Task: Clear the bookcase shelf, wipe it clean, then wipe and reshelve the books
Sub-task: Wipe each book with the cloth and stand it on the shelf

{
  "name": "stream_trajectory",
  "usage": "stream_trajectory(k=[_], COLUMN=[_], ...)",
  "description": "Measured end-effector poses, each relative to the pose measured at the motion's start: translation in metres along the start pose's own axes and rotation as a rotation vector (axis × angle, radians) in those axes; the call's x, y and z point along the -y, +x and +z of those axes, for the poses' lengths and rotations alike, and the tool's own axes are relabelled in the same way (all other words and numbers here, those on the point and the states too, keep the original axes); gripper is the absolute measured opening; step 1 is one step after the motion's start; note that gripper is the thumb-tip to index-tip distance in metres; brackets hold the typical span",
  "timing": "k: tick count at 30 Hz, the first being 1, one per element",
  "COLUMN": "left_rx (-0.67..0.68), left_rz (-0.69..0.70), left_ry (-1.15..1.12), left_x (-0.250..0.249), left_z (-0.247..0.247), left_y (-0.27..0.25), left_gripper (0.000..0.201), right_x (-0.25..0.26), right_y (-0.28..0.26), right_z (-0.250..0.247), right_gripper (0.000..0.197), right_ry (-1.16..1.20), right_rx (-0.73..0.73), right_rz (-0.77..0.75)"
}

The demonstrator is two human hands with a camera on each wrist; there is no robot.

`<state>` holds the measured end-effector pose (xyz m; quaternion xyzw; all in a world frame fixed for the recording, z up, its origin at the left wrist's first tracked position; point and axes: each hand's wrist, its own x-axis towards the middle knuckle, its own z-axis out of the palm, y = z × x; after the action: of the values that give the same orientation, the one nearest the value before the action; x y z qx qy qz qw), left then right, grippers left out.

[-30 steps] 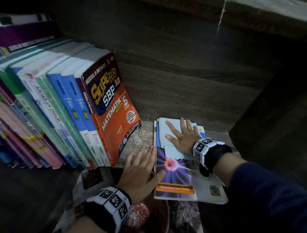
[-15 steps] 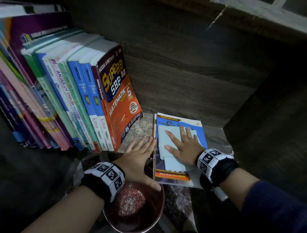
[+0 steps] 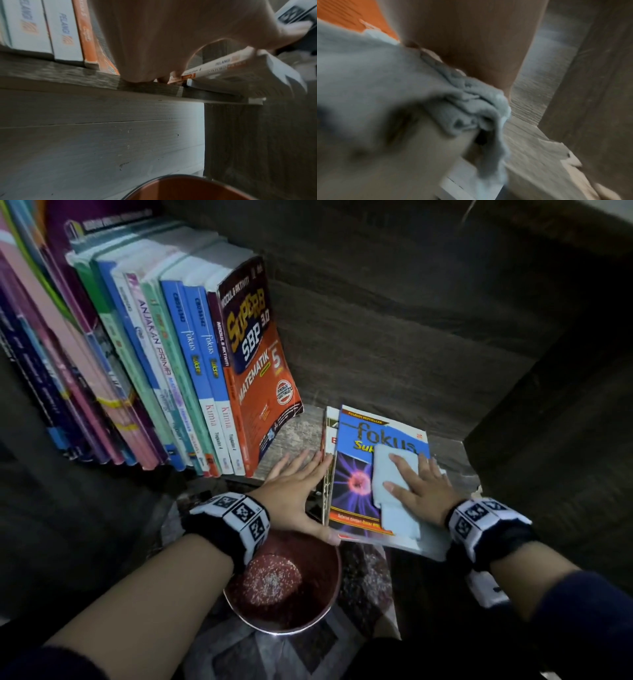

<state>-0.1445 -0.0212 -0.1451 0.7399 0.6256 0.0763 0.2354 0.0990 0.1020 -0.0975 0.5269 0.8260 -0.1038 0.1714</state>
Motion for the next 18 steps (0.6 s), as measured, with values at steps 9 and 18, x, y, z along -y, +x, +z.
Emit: stream_trajectory(k=[9, 18], left_rx=[-0.266, -0.396], left_rz=[-0.186, -0.291], left_ry=[-0.064, 0.105], left_x=[-0.005, -0.007], left_z=[-0.002, 0.022], left_y=[0.018, 0.037], left_gripper=[0.054, 0.054], right_x=[0.035, 0.042], right_y=[0.038, -0.009], right_z=[-0.016, 0.009], right_gripper=[0.065, 0.066], right_ry=[-0.030, -0.072], right_rx=[-0.010, -0.019], right_rz=[-0.035, -0.134])
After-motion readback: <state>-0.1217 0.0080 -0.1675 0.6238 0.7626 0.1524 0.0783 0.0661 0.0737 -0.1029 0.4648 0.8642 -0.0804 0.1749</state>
